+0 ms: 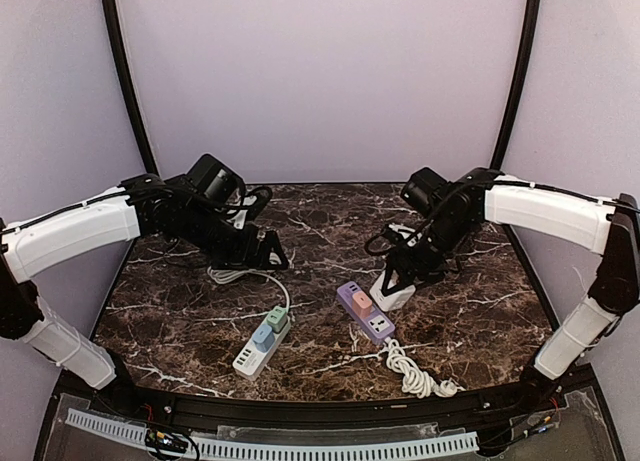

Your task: Insert the plug

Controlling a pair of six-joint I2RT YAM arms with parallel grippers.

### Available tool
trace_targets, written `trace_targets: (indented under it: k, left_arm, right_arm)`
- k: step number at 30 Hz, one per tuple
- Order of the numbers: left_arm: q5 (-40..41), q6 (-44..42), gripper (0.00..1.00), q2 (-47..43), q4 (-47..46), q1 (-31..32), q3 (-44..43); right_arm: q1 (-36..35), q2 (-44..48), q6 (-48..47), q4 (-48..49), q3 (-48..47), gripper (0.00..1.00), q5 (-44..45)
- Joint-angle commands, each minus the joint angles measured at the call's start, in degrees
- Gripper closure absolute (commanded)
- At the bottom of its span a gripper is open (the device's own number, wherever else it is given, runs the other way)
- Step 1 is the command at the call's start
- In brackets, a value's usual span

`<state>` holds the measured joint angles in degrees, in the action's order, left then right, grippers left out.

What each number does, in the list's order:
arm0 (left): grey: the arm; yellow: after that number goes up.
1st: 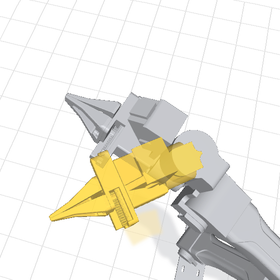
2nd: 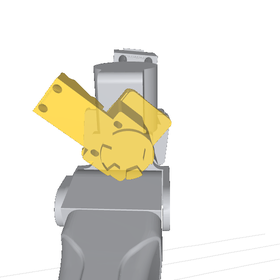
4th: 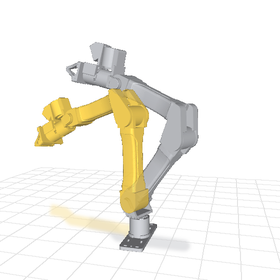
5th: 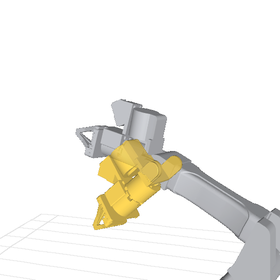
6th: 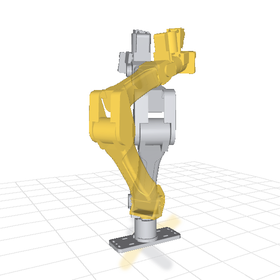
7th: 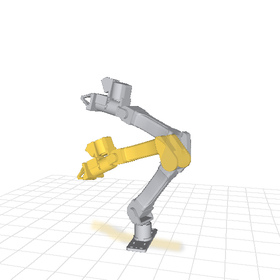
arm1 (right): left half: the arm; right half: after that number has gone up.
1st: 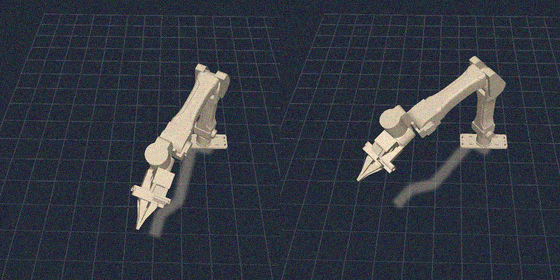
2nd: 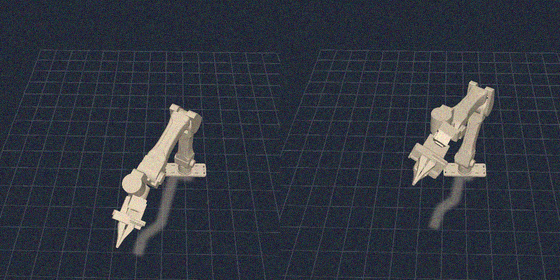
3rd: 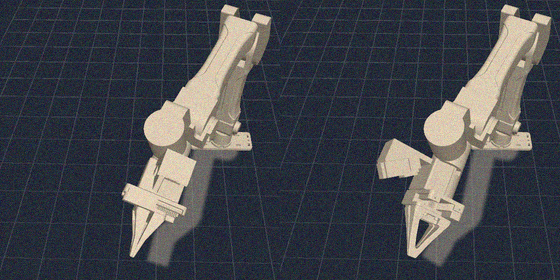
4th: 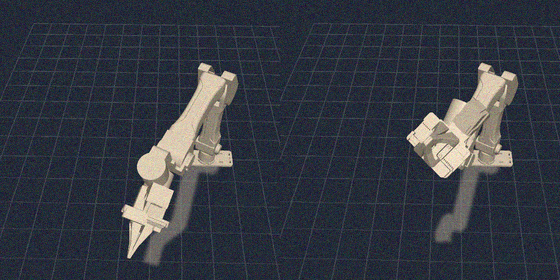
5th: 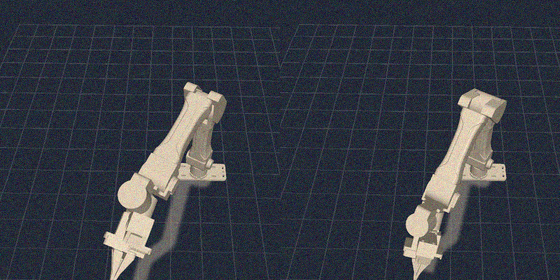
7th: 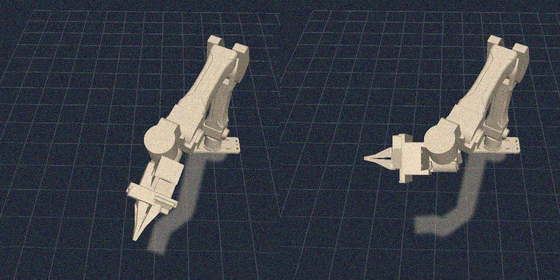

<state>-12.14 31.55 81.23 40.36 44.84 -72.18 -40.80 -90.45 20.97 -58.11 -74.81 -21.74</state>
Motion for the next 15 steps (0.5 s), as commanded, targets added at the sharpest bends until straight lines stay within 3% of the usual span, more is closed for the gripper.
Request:
trace_targets:
  k: [1,15]
  left_arm:
    - [-1.2,-1.8,0.01,-0.6,1.2,-0.3,-1.5]
    - [-2.7,-2.2,0.04,0.5,0.2,-0.3,-2.0]
  right_arm:
    - [-1.1,-0.2,-0.8,2.2,1.4,1.00,0.4]
    - [-2.8,-1.1,0.7,5.1,4.6,1.00,1.8]
